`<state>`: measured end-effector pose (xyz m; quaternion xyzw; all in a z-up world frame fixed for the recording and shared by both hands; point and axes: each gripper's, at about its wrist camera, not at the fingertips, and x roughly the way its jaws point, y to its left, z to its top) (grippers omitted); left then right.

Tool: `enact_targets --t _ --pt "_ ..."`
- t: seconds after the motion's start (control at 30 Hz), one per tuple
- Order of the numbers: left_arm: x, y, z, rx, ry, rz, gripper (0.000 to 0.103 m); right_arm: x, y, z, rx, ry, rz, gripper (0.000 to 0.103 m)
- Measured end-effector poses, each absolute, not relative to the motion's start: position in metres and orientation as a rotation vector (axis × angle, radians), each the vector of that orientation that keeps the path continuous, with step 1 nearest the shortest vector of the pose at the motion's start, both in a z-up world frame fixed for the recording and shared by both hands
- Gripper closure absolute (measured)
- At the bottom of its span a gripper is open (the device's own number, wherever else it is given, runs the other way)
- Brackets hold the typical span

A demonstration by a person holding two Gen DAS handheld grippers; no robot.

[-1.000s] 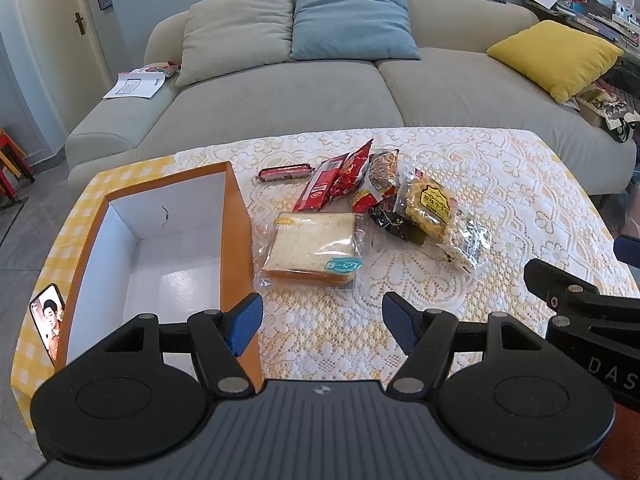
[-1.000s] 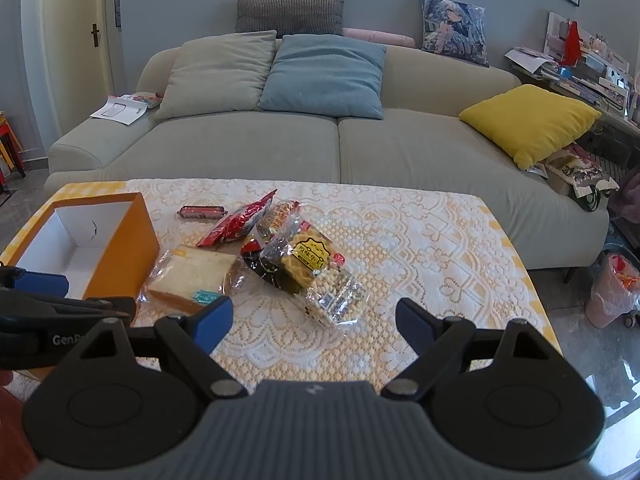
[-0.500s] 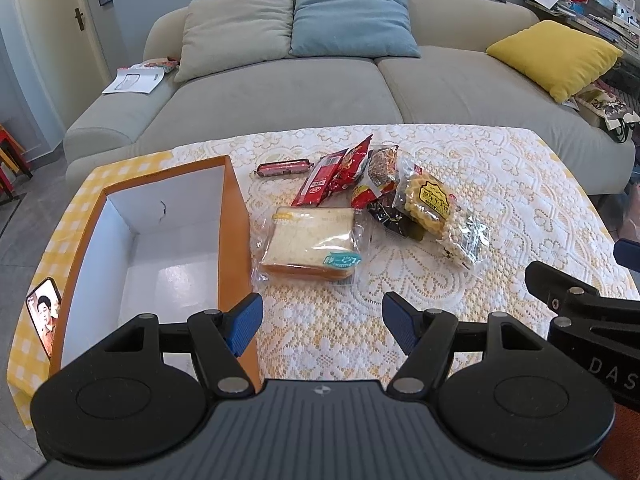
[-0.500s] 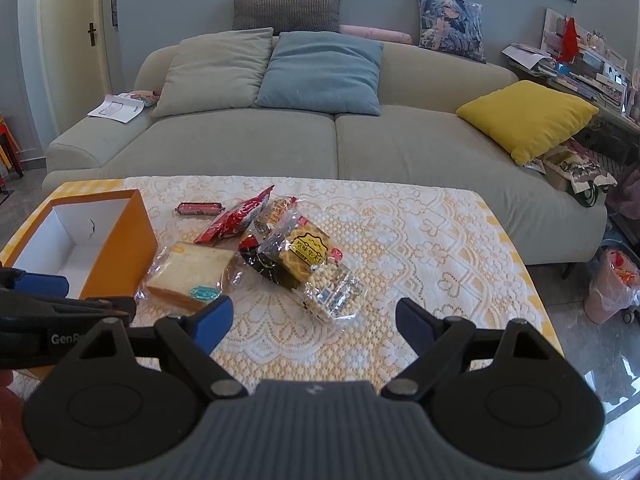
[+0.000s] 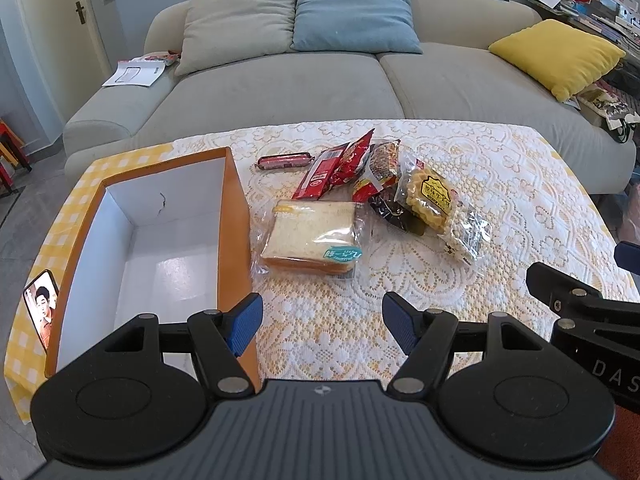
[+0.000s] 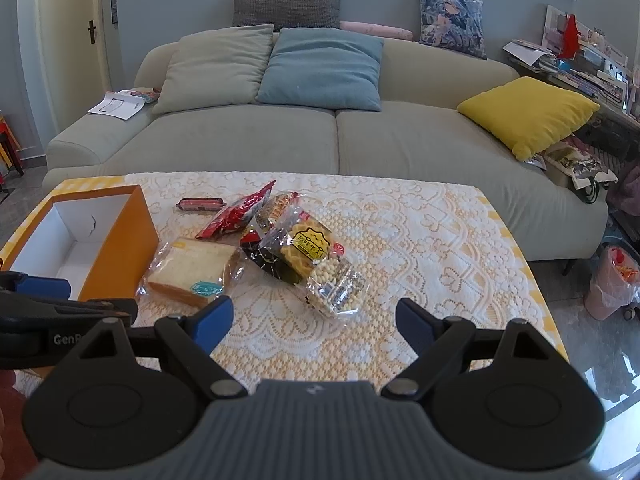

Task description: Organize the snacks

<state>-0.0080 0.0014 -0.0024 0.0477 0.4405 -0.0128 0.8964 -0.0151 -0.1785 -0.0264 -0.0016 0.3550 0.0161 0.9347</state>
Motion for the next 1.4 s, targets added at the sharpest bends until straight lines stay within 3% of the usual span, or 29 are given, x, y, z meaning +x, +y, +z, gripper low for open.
enact_targets --t 1.4 --pt "-0.001 0.002 -0.021 0.105 0.943 -0.114 0.022 -0.004 -0.183 -0.049 0.009 0.788 0.084 0.017"
